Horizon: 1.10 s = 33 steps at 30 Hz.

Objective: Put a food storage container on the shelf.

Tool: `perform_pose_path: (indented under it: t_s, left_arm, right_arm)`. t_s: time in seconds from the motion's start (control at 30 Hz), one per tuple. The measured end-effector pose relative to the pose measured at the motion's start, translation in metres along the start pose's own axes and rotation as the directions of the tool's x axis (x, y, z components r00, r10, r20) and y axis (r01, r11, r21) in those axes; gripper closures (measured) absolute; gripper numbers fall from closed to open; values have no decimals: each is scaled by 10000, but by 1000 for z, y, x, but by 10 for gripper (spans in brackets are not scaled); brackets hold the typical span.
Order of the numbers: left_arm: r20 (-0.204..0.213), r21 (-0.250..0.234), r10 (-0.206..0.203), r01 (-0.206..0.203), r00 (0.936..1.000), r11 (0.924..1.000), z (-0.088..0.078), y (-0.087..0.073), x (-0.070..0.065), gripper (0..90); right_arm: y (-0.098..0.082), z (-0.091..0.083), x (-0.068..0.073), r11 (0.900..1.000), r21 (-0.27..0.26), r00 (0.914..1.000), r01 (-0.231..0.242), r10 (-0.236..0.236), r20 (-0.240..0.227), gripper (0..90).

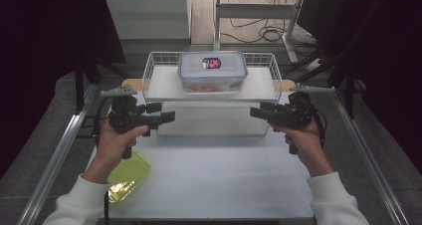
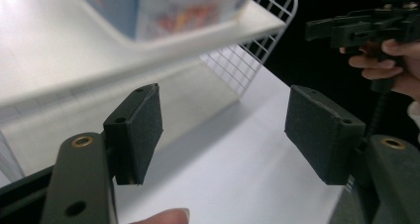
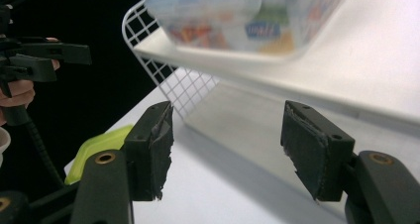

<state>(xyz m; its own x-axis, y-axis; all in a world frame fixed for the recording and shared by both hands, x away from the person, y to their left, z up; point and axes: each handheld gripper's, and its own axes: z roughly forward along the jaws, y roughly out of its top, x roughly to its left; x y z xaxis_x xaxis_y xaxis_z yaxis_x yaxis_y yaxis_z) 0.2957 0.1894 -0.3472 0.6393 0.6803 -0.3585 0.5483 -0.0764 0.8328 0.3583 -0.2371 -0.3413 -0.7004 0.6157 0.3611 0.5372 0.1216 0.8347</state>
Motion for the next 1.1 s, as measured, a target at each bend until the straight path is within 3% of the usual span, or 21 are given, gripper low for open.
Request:
perform_pose_path:
  t_s: [0.47, 0.7, 0.9, 1.1]
  left_arm:
    - [45, 1017, -282, 276, 9996, 9944, 13, -61, 10, 300]
    - [27, 1352, 40, -44, 10000, 9908, 15, -81, 5, 289]
    - [-31, 1745, -84, 88, 10000, 9846, 17, -99, 7, 284]
    - [-106, 1989, -18, 38, 9999, 9800, 19, -109, 7, 283]
  right_arm:
    - [-61, 7, -7, 9934, 1142, 9998, 147, -130, -160, 366]
    - [-85, 7, -2, 9874, 1527, 9990, 404, -373, -233, 349]
    - [-107, 10, 1, 9782, 2000, 9983, 562, -524, -243, 347]
    - [-117, 15, -1, 9727, 2286, 9992, 403, -393, -86, 341]
